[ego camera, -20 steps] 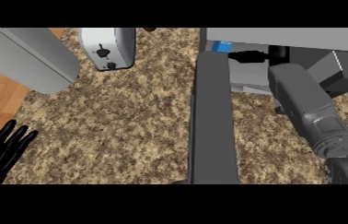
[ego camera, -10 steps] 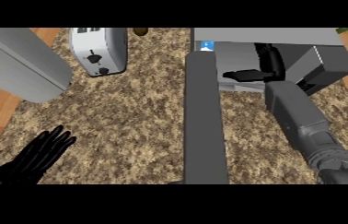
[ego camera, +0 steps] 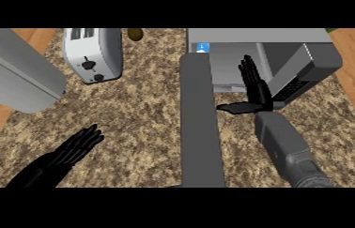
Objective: Pick up the milk, place it into the microwave and close the microwave
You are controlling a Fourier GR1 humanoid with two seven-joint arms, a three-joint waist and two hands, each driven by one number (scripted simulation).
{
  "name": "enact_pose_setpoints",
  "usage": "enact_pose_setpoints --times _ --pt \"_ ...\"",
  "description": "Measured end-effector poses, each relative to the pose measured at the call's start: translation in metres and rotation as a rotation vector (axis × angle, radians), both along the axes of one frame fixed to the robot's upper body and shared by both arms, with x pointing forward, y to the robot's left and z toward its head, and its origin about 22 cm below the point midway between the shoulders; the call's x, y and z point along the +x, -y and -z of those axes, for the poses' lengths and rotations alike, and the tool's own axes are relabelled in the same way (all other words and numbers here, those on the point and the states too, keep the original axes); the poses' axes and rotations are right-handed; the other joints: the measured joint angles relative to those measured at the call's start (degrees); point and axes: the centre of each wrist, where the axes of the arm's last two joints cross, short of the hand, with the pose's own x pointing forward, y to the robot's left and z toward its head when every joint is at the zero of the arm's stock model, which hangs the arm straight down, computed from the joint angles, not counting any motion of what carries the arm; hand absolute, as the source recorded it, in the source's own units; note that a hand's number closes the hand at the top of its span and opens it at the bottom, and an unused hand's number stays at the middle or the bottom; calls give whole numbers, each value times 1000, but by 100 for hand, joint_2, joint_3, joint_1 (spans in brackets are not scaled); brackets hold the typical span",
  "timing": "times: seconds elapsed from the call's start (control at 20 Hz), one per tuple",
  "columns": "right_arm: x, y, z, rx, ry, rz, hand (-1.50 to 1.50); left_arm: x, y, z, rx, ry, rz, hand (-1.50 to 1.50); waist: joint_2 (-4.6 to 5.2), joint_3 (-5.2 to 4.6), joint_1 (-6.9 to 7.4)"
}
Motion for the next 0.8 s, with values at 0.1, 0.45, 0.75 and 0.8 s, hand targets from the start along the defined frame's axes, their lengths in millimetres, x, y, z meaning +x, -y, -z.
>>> enact_pose_setpoints --times 0.1,0.45,0.75,0.8 --pt "-15 0 16 -3 -20 -14 -150 4 7 5 12 0 12 150 -20 -3 -47" --pt "-73 13 64 -42 -96 10 -150 24 38 14 54 12 27 150 -73 -14 -220" --pt "-123 53 86 -66 -112 76 -150 44 60 24 128 6 44 150 -79 -23 -331" --pt "-132 62 88 -71 -113 90 -150 46 64 25 141 9 58 150 -79 -23 -340"
